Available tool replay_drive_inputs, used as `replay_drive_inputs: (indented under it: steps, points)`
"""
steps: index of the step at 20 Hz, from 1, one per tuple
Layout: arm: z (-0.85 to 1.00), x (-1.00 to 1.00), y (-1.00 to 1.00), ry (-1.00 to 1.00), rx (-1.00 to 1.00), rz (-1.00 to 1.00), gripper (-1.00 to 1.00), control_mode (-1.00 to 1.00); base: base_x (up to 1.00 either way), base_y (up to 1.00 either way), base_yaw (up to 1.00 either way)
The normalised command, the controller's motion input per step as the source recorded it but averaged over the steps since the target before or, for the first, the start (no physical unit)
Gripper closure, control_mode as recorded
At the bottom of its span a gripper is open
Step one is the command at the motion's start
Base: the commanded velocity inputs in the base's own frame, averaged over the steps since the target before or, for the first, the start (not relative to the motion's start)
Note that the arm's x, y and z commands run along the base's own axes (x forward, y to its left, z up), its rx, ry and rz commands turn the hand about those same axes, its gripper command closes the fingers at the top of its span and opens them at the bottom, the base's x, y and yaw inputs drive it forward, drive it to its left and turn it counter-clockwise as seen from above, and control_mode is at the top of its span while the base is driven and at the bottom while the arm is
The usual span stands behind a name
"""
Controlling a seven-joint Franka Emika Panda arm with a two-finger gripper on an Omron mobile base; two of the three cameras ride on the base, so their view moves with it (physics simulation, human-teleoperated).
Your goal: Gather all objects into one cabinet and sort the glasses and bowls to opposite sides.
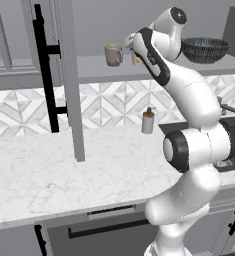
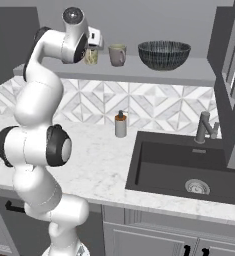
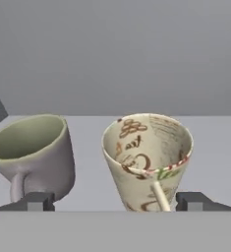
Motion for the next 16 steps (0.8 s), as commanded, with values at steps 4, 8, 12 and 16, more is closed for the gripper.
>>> replay_drive_inputs:
  steps: [4,8,12,16]
  points:
    - [0.00,-0.59,-0.20,-0.14,0.00,-0.04,-1.00,-1.00,0.00,0.00,0.00]
    - [0.03,-0.77,-0.27,-0.14,0.00,-0.07,-1.00,-1.00,0.00,0.00,0.00]
    - [0.12,-0.97,-0.14,-0.13,0.00,-0.10,-1.00,-1.00,0.00,0.00,0.00]
    - [0.08,-1.00,0.04,-0.15,0.00,-0.11,-1.00,-1.00,0.00,0.00,0.00]
